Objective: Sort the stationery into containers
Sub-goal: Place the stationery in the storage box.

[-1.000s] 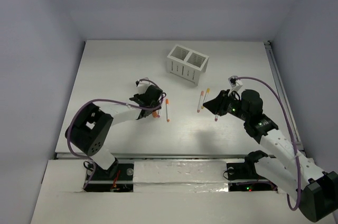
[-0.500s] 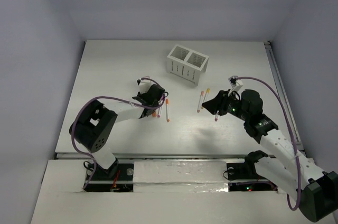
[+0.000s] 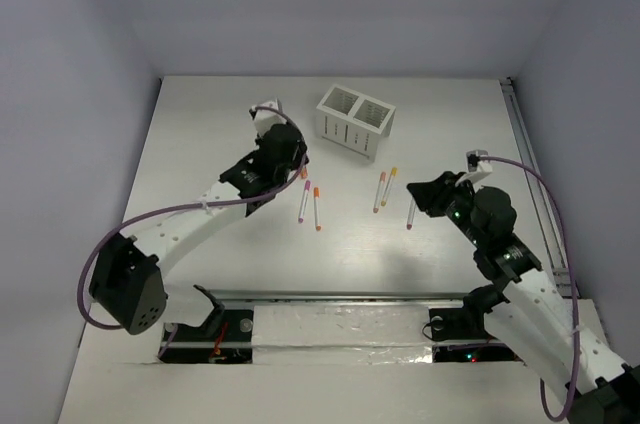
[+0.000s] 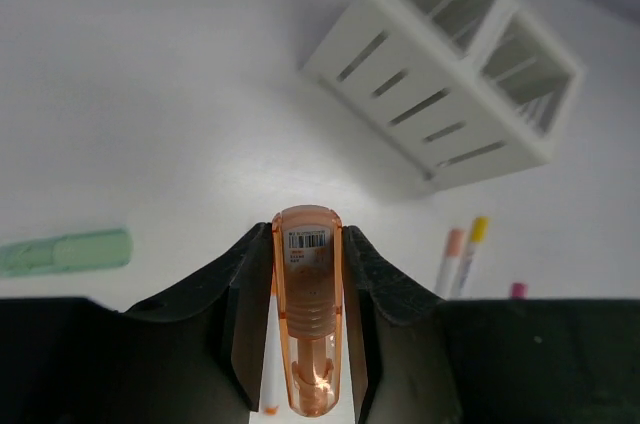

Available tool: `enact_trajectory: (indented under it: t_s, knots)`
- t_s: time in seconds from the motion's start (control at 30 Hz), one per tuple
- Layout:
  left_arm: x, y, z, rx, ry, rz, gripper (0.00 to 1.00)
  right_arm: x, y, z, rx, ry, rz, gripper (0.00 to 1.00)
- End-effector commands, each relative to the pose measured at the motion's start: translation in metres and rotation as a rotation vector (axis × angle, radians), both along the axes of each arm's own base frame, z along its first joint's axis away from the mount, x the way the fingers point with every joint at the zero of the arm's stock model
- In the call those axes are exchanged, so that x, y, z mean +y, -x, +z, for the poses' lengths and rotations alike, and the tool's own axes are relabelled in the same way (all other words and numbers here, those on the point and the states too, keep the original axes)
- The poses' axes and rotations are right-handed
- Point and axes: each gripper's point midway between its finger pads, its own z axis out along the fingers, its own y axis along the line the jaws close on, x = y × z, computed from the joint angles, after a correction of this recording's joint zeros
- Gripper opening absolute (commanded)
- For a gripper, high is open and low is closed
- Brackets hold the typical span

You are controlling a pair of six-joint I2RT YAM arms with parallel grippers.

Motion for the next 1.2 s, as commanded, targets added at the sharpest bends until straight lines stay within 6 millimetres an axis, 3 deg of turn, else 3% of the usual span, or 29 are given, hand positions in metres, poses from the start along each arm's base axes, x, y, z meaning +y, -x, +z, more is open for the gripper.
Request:
enact_trajectory:
  t_s: [0.0,0.03,0.07,0.1,0.27,0.3,0.33,0.5,0.63,0.7,0.83,1.1,1.17]
  knots:
    - [-0.027,-0.020,0.087,-0.179,0.115,-0.068,0.00,-0.027,-0.009,0.009,-0.041,-0.033,-0.178,0.09]
    - [-0.034,-0.028,0.090,-0.183,0.104,-0.077,0.00,-0.029,-0.009,0.012,-0.049,-0.038,-0.191,0.01]
    - [-0.039,-0.034,0.099,-0.196,0.107,-0.082,0.00,-0.030,-0.009,0.011,-0.048,-0.037,-0.194,0.00]
    - [-0.055,-0.047,0.121,-0.246,0.128,-0.098,0.00,-0.030,-0.011,0.009,-0.043,-0.030,-0.198,0.00]
    - [-0.085,-0.089,0.147,-0.321,0.138,-0.100,0.00,-0.027,-0.014,0.002,-0.017,-0.013,-0.192,0.01]
    - [-0.092,-0.097,0.162,-0.355,0.153,-0.101,0.00,-0.026,-0.015,-0.001,-0.007,-0.009,-0.184,0.02]
    - [-0.101,-0.109,0.147,-0.337,0.136,-0.102,0.00,-0.025,-0.015,-0.002,-0.004,-0.008,-0.180,0.04]
    - [-0.138,-0.145,0.141,-0.361,0.137,-0.117,0.00,-0.019,-0.013,0.000,-0.022,0.001,-0.137,0.21]
    - [-0.169,-0.171,0.134,-0.383,0.100,-0.125,0.00,-0.013,-0.012,0.000,-0.027,0.002,-0.100,0.24]
    - [-0.173,-0.179,0.130,-0.385,0.076,-0.121,0.00,-0.011,-0.012,-0.002,-0.025,0.008,-0.089,0.24]
    - [-0.183,-0.192,0.109,-0.386,0.022,-0.113,0.00,-0.006,-0.009,0.000,-0.028,0.007,-0.058,0.24]
    - [-0.187,-0.192,0.071,-0.400,-0.085,-0.091,0.00,-0.006,-0.007,0.002,-0.038,0.002,-0.051,0.24]
    - [-0.193,-0.191,0.064,-0.395,-0.099,-0.097,0.05,-0.006,-0.007,0.002,-0.038,0.004,-0.050,0.24]
